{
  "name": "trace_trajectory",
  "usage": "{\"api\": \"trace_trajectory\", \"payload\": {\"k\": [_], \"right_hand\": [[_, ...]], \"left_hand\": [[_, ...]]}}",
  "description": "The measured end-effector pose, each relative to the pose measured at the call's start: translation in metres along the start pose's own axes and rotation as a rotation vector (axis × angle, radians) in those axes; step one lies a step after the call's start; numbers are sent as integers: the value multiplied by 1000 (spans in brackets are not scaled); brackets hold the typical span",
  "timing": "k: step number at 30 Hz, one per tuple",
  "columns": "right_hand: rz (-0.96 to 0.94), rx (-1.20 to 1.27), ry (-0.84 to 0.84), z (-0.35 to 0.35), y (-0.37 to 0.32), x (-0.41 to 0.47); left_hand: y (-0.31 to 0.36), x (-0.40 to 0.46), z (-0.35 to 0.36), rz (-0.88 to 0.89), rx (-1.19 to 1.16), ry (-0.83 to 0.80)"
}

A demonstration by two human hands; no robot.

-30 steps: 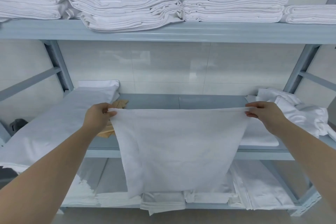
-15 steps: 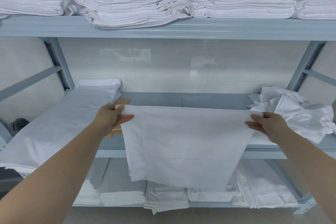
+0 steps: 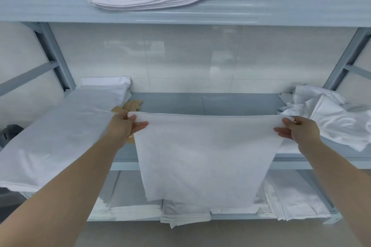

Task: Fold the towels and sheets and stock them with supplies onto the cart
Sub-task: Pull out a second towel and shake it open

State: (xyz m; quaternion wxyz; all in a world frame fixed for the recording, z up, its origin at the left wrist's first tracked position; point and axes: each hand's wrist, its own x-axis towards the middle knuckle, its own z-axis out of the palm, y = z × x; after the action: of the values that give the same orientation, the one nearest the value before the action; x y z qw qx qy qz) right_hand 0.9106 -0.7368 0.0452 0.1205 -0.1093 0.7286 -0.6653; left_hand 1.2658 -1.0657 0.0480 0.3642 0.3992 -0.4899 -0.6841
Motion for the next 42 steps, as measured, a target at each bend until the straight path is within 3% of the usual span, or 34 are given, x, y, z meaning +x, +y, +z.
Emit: {"api": "trace_trajectory", "payload": {"k": [10, 21, 29, 32, 35, 37, 39, 42], "right_hand": [[16, -18, 19, 59, 19, 128], [11, -95, 42, 152, 114, 300], [15, -158, 2, 198, 172, 359], [71, -245, -106, 205, 188, 357], [-98, -675, -138, 213, 190, 337], [-287, -816, -206, 236, 186, 303], [-454, -898, -379, 273, 189, 261], [-594, -1087, -614, 321, 207, 204]], "left_hand": [[-20, 118, 53, 45, 14, 60], [-110, 317, 102, 37, 82, 147], [-155, 377, 113, 76, 168, 200], [-171, 377, 113, 103, 344, 204], [-180, 361, 120, 210, 741, 175], [-190, 339, 143, 353, 923, 58], [-212, 317, 171, 465, 1120, -114], [-250, 288, 201, 454, 1485, -286]]}}
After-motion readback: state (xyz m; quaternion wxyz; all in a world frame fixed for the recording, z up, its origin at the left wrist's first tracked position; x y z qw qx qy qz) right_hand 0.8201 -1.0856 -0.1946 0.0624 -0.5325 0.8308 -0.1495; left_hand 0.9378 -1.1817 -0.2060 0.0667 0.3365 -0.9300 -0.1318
